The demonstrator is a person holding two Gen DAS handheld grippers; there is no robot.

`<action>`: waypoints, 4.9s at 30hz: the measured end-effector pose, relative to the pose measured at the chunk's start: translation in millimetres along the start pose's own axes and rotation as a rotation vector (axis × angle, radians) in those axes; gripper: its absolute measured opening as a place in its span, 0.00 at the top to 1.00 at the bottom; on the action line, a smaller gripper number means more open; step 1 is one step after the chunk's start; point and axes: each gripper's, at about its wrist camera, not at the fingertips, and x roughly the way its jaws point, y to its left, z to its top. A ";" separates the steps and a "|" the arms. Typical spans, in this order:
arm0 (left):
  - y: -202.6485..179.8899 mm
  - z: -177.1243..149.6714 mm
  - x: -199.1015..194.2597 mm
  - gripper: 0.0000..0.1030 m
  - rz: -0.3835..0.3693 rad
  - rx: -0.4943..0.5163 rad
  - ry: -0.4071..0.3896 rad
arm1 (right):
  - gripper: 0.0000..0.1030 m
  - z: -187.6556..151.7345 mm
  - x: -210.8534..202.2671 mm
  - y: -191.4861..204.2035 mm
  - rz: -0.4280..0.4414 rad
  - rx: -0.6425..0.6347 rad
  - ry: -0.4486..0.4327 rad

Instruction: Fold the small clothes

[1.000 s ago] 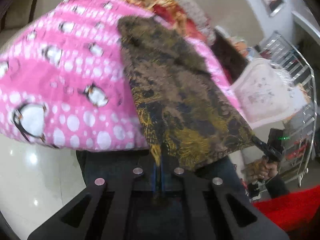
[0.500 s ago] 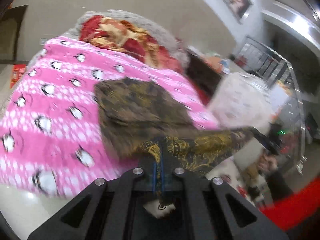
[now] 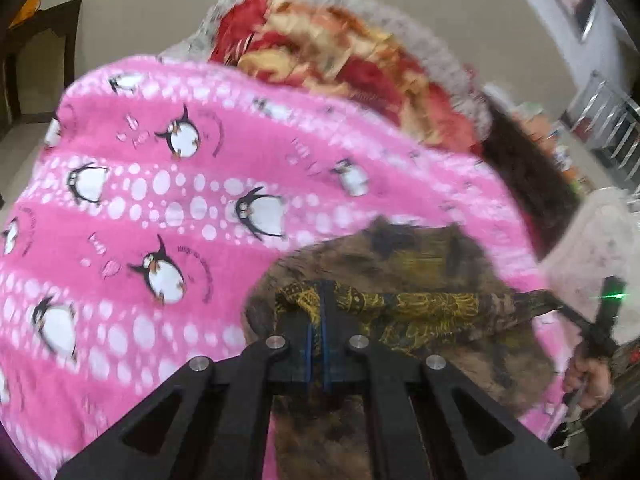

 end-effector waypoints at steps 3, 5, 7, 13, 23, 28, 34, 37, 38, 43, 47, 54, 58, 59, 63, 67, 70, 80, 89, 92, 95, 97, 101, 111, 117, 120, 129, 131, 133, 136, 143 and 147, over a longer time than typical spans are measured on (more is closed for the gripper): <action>4.7 1.1 37.0 0.97 0.050 0.033 0.056 | 0.90 6.2 33.4 -5.1 -0.027 0.012 0.041; 9.6 -2.7 52.8 0.96 0.072 0.035 0.079 | 0.90 8.3 52.6 -9.7 -0.027 0.015 0.079; 16.0 -6.5 61.5 0.95 0.057 0.010 0.097 | 0.86 7.5 59.3 -12.6 -0.017 0.019 0.091; 14.2 -17.1 15.8 0.50 0.142 0.035 0.013 | 0.78 11.3 19.5 -19.8 0.056 0.045 0.057; -71.9 -64.6 37.7 0.48 0.114 0.122 0.021 | 0.78 -18.2 42.2 38.9 -0.129 0.036 0.221; -47.7 -91.9 42.0 0.54 0.134 0.183 -0.063 | 0.73 -13.2 97.6 28.2 -0.165 0.077 0.257; -12.7 -81.8 34.7 0.83 0.073 -0.015 -0.071 | 0.67 -27.7 88.0 20.2 -0.086 0.023 0.082; -26.7 -65.0 40.1 0.80 0.148 0.024 0.026 | 0.66 -22.9 88.1 18.9 -0.090 0.039 0.125; -35.9 -65.8 46.7 0.69 0.162 0.027 0.060 | 0.66 -19.9 90.5 23.0 -0.106 0.028 0.149; -67.4 -7.9 61.6 0.42 0.263 0.143 0.011 | 0.63 25.9 112.2 50.4 -0.129 -0.053 0.247; -56.1 45.2 48.6 0.42 0.304 0.073 -0.131 | 0.48 64.2 100.7 53.2 -0.064 -0.029 0.132; -65.5 32.2 44.1 0.38 0.155 -0.005 -0.175 | 0.33 50.8 63.5 81.0 -0.023 -0.059 0.044; -73.2 13.3 80.9 0.38 0.164 -0.020 -0.140 | 0.32 31.1 90.7 111.3 -0.062 -0.097 0.135; -72.8 7.6 87.4 0.38 0.176 -0.015 -0.135 | 0.32 27.8 101.0 116.7 -0.075 -0.119 0.150; -40.3 -10.6 98.6 0.38 0.191 -0.047 -0.136 | 0.19 27.0 150.7 108.6 -0.143 -0.129 0.203; -16.2 -11.9 93.8 0.40 0.181 -0.177 -0.172 | 0.00 31.5 170.0 94.1 -0.115 -0.102 0.159; -30.4 -8.9 102.5 0.33 0.237 -0.113 -0.149 | 0.00 32.5 169.6 97.6 -0.130 -0.122 0.157; -91.5 -21.2 63.9 0.29 0.141 -0.002 -0.123 | 0.08 11.4 59.3 123.5 -0.086 -0.230 0.120; -125.8 -100.9 64.6 0.29 0.115 0.179 -0.008 | 0.20 -86.8 30.9 84.9 -0.008 -0.359 0.157; -122.8 -97.2 47.1 0.29 0.112 0.132 0.015 | 0.20 -74.3 22.0 97.0 -0.052 -0.313 0.174; -116.4 -107.2 13.5 0.26 0.083 0.103 -0.010 | 0.19 -78.6 -7.7 117.0 0.040 -0.319 0.088; -104.8 -125.7 3.6 0.24 0.123 0.085 0.010 | 0.10 -96.7 -0.6 126.4 0.037 -0.338 0.147; -85.4 -159.5 -11.9 0.22 0.085 0.070 0.035 | 0.05 -140.9 21.4 136.4 -0.067 -0.465 0.160; -47.0 -193.1 -80.0 0.22 0.049 -0.105 0.018 | 0.09 -103.1 -11.0 181.0 -0.098 -0.312 0.066; -24.5 -192.7 -69.3 0.20 -0.092 -0.238 0.121 | 0.01 -122.9 56.7 181.0 -0.068 -0.250 0.117; -6.9 -189.0 -54.8 0.17 -0.180 -0.325 0.126 | 0.00 -127.0 53.2 192.6 -0.117 -0.305 0.094; 29.0 -162.5 -35.8 0.18 -0.410 -0.607 0.110 | 0.00 -126.3 50.7 185.0 -0.082 -0.279 0.084; 31.4 -164.0 -36.3 0.33 -0.381 -0.611 0.099 | 0.00 -126.4 49.6 184.5 -0.080 -0.278 0.083; 38.1 -169.6 -34.2 0.45 -0.334 -0.644 0.089 | 0.00 -126.0 49.4 185.6 -0.080 -0.278 0.083; 40.5 -177.1 -33.5 0.54 -0.311 -0.672 0.043 | 0.00 -125.9 50.1 186.3 -0.081 -0.278 0.083; 30.9 -167.2 -34.5 0.31 -0.320 -0.592 0.053 | 0.00 -125.6 50.9 187.9 -0.084 -0.280 0.085; 58.0 -163.3 -24.8 0.59 -0.347 -0.694 0.060 | 0.00 -124.8 51.4 189.1 -0.098 -0.287 0.098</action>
